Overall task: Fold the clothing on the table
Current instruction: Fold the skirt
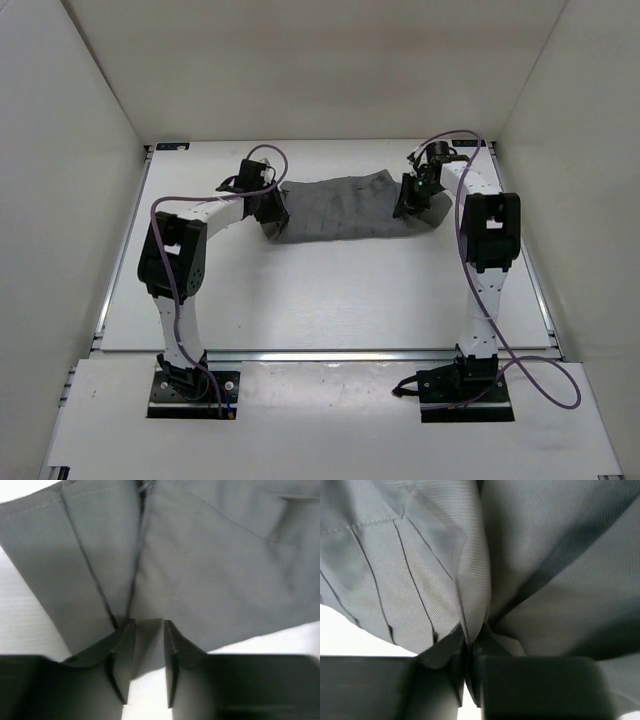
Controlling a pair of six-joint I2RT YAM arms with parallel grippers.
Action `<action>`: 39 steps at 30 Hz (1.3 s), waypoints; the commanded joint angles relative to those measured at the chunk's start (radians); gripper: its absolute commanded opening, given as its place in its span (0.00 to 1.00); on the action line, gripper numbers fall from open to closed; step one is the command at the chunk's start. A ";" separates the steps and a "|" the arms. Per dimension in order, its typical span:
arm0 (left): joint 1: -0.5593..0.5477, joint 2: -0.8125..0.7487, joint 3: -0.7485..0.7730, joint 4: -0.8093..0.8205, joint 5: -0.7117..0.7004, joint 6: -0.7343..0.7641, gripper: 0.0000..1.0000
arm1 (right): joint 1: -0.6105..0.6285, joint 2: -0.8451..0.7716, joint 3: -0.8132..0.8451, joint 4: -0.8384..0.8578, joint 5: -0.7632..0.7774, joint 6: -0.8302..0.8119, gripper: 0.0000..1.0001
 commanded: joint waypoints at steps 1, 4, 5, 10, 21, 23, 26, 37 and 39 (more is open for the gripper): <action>-0.011 0.031 0.076 -0.120 -0.036 0.073 0.24 | 0.013 -0.125 -0.041 0.029 0.064 0.001 0.00; -0.021 0.030 0.068 -0.162 -0.043 0.099 0.00 | 0.020 -0.179 -0.150 0.072 0.081 0.043 0.00; -0.028 0.026 0.047 -0.168 -0.043 0.103 0.00 | 0.013 -0.203 -0.199 0.089 0.070 0.058 0.01; -0.034 -0.086 -0.083 -0.191 -0.053 0.151 0.00 | 0.026 -0.311 -0.367 0.115 0.012 0.095 0.00; -0.051 -0.352 -0.349 -0.191 -0.049 0.163 0.00 | 0.151 -0.737 -0.693 0.242 0.182 0.035 0.60; -0.047 -0.366 -0.369 -0.190 -0.043 0.171 0.00 | 0.153 -0.782 -0.706 0.304 0.213 0.012 0.71; -0.041 -0.378 -0.384 -0.185 -0.029 0.163 0.00 | 0.135 -0.765 -0.689 0.388 0.198 -0.005 0.76; -0.024 -0.369 -0.403 -0.158 -0.015 0.169 0.00 | 0.173 -0.525 -0.534 0.357 0.230 -0.083 0.59; -0.028 -0.363 -0.409 -0.157 -0.012 0.171 0.00 | 0.191 -0.512 -0.533 0.365 0.237 -0.081 0.56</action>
